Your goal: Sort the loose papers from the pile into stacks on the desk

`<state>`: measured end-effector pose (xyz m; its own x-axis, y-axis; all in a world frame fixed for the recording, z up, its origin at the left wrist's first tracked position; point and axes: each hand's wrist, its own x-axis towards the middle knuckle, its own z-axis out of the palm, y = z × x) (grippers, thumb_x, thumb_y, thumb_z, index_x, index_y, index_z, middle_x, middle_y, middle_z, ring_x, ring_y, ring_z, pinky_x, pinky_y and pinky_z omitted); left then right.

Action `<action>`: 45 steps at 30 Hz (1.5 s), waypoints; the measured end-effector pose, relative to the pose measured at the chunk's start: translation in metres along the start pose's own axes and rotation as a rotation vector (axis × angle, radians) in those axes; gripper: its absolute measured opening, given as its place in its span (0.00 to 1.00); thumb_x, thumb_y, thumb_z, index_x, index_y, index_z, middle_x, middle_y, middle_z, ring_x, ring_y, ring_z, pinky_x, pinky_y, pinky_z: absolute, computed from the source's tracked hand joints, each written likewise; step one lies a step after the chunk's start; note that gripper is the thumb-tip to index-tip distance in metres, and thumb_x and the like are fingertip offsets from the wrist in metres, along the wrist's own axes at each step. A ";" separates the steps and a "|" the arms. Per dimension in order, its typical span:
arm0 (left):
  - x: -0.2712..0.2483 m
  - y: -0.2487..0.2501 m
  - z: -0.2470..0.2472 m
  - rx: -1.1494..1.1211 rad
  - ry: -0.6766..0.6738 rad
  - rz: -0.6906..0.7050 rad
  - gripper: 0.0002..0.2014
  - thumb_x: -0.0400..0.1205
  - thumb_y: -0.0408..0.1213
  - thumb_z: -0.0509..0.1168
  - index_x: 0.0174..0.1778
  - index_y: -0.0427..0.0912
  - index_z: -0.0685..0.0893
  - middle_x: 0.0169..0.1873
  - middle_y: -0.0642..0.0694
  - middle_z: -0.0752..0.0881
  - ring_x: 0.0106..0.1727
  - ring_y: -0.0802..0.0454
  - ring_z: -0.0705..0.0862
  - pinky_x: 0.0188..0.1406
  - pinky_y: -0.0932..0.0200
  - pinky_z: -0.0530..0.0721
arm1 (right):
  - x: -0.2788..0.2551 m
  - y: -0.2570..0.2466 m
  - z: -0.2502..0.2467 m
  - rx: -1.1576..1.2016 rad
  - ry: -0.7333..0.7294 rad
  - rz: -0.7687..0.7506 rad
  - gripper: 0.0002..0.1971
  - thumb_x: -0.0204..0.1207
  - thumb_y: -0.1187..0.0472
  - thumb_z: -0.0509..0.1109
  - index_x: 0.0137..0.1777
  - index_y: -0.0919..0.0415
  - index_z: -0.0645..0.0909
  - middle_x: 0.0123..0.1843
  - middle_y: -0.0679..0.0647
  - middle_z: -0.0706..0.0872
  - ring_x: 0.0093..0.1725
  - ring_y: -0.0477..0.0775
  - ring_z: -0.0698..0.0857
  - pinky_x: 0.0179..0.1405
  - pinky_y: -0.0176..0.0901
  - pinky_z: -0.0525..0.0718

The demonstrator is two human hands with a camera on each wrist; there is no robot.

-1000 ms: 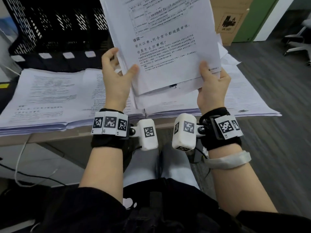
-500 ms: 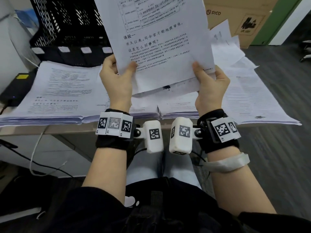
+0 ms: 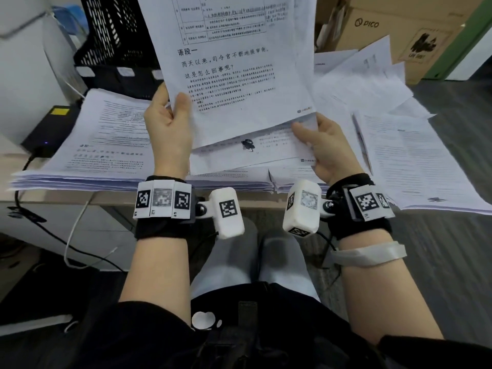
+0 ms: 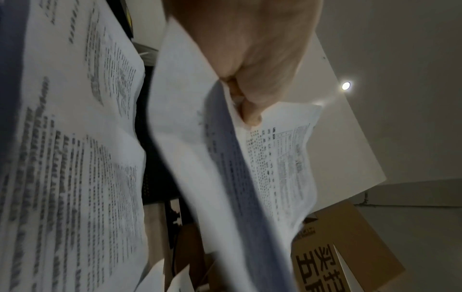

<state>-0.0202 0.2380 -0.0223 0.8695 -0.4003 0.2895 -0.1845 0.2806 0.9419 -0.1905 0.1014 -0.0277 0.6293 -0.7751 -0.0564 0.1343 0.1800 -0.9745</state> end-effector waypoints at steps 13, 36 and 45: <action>0.034 -0.005 -0.110 0.475 0.430 -0.023 0.14 0.78 0.32 0.58 0.52 0.33 0.87 0.48 0.35 0.90 0.36 0.56 0.80 0.43 0.67 0.73 | 0.013 0.016 0.038 0.052 0.322 -0.272 0.11 0.76 0.76 0.65 0.44 0.61 0.84 0.38 0.47 0.88 0.41 0.46 0.86 0.50 0.41 0.87; 0.032 0.001 -0.206 0.698 0.566 -0.189 0.17 0.68 0.30 0.71 0.53 0.44 0.89 0.50 0.43 0.89 0.50 0.48 0.86 0.50 0.65 0.80 | 0.019 0.054 0.123 0.109 0.563 -0.282 0.19 0.75 0.77 0.62 0.28 0.56 0.72 0.28 0.46 0.75 0.28 0.37 0.74 0.34 0.26 0.76; 0.056 -0.010 -0.211 0.631 0.462 -0.177 0.16 0.68 0.32 0.75 0.53 0.43 0.89 0.47 0.47 0.89 0.54 0.47 0.87 0.60 0.53 0.84 | 0.021 0.059 0.143 0.080 0.439 -0.220 0.10 0.77 0.76 0.63 0.42 0.63 0.81 0.36 0.47 0.83 0.35 0.38 0.81 0.42 0.28 0.81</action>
<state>0.1265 0.3966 -0.0514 0.9865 0.0478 0.1568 -0.1301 -0.3545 0.9260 -0.0598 0.1822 -0.0551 0.2002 -0.9787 0.0462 0.2969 0.0157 -0.9548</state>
